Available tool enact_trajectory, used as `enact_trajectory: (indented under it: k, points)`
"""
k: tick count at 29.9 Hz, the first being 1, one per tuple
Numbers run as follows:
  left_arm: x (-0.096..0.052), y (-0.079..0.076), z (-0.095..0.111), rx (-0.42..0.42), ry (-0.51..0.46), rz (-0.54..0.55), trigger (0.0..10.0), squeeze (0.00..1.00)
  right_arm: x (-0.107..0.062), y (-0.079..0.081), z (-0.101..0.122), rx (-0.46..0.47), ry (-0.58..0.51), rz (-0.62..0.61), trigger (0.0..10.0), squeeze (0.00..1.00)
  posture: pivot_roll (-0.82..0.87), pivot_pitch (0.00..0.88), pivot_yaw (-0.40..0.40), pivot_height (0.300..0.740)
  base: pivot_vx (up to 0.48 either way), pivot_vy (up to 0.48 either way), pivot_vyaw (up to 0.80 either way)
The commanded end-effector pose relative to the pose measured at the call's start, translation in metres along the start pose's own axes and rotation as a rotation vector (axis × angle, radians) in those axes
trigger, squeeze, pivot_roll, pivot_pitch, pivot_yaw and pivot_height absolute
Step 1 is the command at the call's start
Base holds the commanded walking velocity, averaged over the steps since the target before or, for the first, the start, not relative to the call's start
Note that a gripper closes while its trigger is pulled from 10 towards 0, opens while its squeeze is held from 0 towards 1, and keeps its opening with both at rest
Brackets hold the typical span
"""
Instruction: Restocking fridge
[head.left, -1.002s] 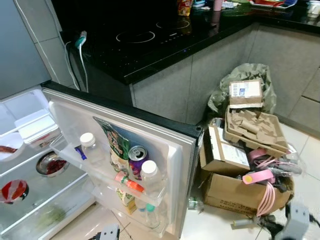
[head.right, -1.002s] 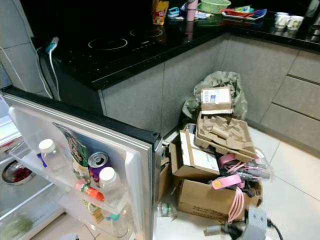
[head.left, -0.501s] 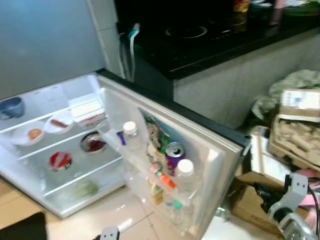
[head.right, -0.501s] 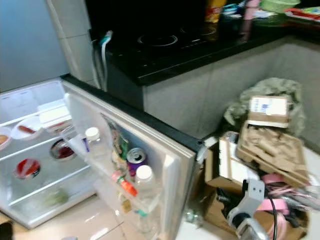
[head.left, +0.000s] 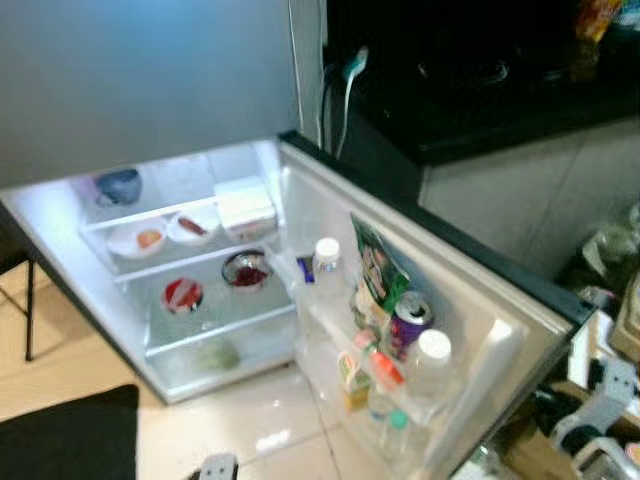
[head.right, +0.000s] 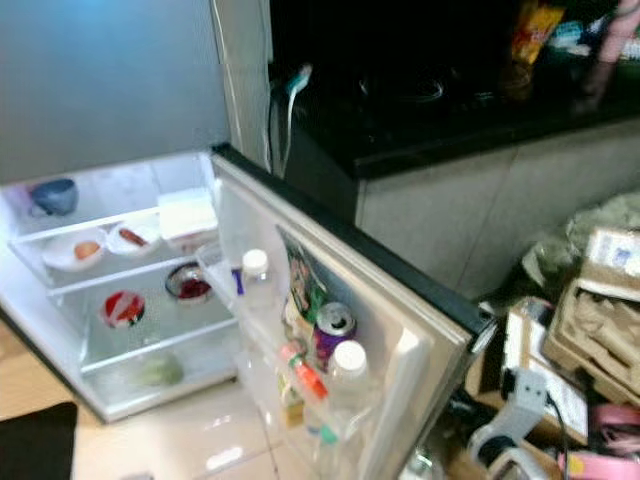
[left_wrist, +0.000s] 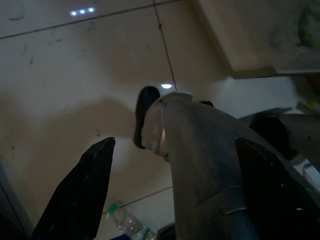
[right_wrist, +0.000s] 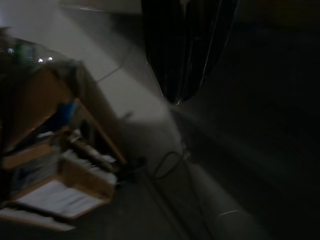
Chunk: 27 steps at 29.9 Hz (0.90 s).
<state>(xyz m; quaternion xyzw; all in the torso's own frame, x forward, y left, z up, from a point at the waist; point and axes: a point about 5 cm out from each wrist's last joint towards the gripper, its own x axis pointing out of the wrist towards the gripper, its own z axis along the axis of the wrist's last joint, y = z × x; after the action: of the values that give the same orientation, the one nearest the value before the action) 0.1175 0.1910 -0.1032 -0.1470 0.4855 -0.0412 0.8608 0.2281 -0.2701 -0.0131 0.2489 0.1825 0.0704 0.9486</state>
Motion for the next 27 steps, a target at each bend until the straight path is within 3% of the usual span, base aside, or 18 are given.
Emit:
enact_trajectory:
  k: [1,3,8,9,11,12,14,18,24,27]
  points:
    - [0.000,-0.001,-0.004,0.008,0.018,-0.002,10.0,0.00,0.004,0.011,-0.008,0.001,0.052,0.093,10.0,0.00,-0.03,0.000,-0.011,0.740,0.000,0.000,0.00]
    - [0.000,0.000,-0.004,0.008,0.018,-0.002,10.0,0.00,0.005,0.015,-0.012,-0.001,0.085,0.151,10.0,0.00,-0.04,0.000,-0.010,0.740,0.000,0.000,0.00]
    - [0.000,-0.001,-0.005,0.007,0.022,-0.003,10.0,0.00,0.008,0.043,-0.031,-0.030,0.218,0.431,10.0,0.00,-0.04,0.000,-0.010,0.740,0.000,0.000,0.00]
    - [0.000,-0.001,-0.005,0.007,0.022,-0.003,10.0,0.00,0.008,0.043,-0.031,-0.030,0.218,0.431,10.0,0.00,-0.04,0.000,-0.010,0.740,0.000,0.000,0.00]
    - [0.000,-0.001,-0.005,0.008,0.024,-0.004,10.0,0.00,0.010,0.058,-0.037,-0.043,0.269,0.571,10.0,0.00,-0.04,0.000,-0.011,0.740,0.000,0.000,0.00]
    - [0.000,-0.001,-0.005,0.008,0.024,-0.004,10.0,0.00,0.010,0.058,-0.037,-0.043,0.269,0.571,10.0,0.00,-0.04,0.000,-0.011,0.740,0.000,0.000,0.00]
    - [0.000,-0.002,-0.005,0.008,0.024,-0.004,10.0,0.00,0.010,0.071,-0.038,-0.052,0.299,0.686,10.0,0.00,-0.04,0.000,-0.010,0.740,0.000,0.000,0.00]
    - [0.000,-0.002,-0.005,0.008,0.025,-0.004,10.0,0.00,0.013,0.074,-0.034,-0.069,0.304,0.710,10.0,0.00,-0.04,0.000,-0.012,0.740,0.000,0.000,0.00]
    - [0.000,-0.002,-0.006,0.007,0.028,-0.004,10.0,0.00,0.018,0.059,-0.032,-0.123,0.301,0.506,10.0,0.00,-0.04,0.000,-0.014,0.740,0.000,0.000,0.00]
    - [0.000,-0.003,-0.007,0.007,0.032,-0.002,10.0,0.00,0.015,0.054,-0.037,-0.123,0.332,0.463,10.0,0.00,-0.04,0.000,-0.013,0.740,0.000,0.000,0.00]
